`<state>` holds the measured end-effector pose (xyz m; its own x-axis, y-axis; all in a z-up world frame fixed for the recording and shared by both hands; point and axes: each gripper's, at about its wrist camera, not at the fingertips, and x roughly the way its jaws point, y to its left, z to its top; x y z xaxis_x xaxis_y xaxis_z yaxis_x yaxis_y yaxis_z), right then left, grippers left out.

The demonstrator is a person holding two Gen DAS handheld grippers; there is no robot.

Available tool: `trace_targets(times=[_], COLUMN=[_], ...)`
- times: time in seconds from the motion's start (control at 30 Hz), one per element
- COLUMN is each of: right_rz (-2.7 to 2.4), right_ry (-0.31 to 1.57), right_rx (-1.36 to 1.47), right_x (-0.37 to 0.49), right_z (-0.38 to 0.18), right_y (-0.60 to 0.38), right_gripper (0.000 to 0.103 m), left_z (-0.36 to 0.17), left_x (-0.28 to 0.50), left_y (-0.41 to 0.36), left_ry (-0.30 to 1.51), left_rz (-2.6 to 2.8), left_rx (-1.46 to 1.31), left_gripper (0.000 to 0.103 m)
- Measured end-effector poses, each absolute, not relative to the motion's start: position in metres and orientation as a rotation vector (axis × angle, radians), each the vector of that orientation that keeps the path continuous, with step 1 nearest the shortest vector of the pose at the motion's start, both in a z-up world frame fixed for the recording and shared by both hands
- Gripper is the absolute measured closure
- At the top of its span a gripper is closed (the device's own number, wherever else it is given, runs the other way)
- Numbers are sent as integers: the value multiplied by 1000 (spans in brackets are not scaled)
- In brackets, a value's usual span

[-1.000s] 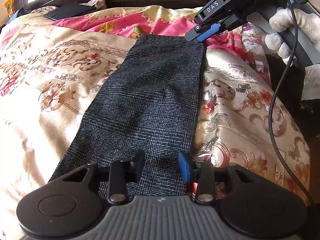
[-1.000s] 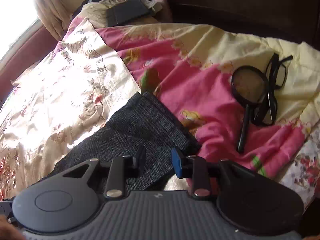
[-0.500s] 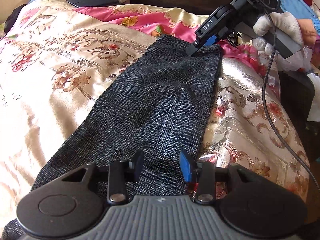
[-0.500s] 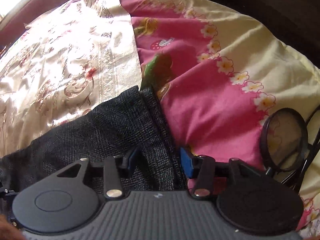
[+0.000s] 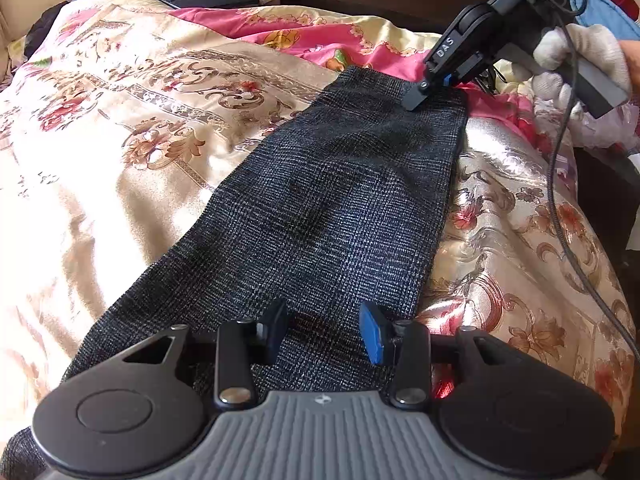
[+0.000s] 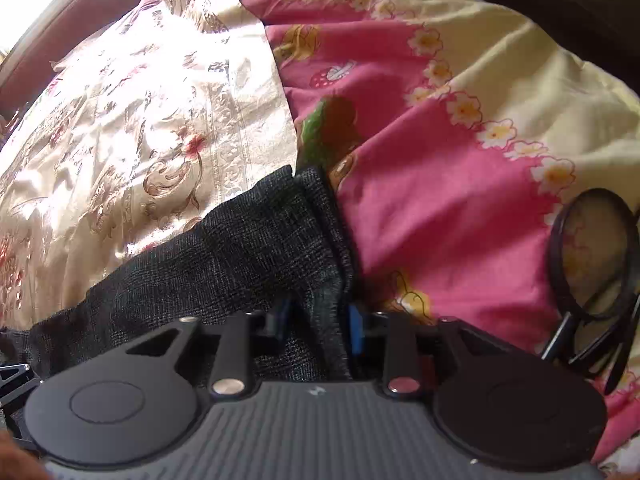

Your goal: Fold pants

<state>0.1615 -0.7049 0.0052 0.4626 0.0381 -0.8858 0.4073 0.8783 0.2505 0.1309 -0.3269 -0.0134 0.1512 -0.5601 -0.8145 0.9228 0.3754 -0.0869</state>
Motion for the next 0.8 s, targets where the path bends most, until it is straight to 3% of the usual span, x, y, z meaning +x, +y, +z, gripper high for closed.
trace_targets(times=[0.47,0.8], right_rz=[1,328], right_ry=[940,1069], right_rx=[658,667], right_x=[178,234], right_z=[68,64], right_y=[-591,-419], right_gripper=[93,93], left_z=[2,27], left_x=[134,145], left_y=[-296,-196], left_ry=[843,785], left_rz=[-1067,-904], left_rx=[378,221], left_gripper=[48,48])
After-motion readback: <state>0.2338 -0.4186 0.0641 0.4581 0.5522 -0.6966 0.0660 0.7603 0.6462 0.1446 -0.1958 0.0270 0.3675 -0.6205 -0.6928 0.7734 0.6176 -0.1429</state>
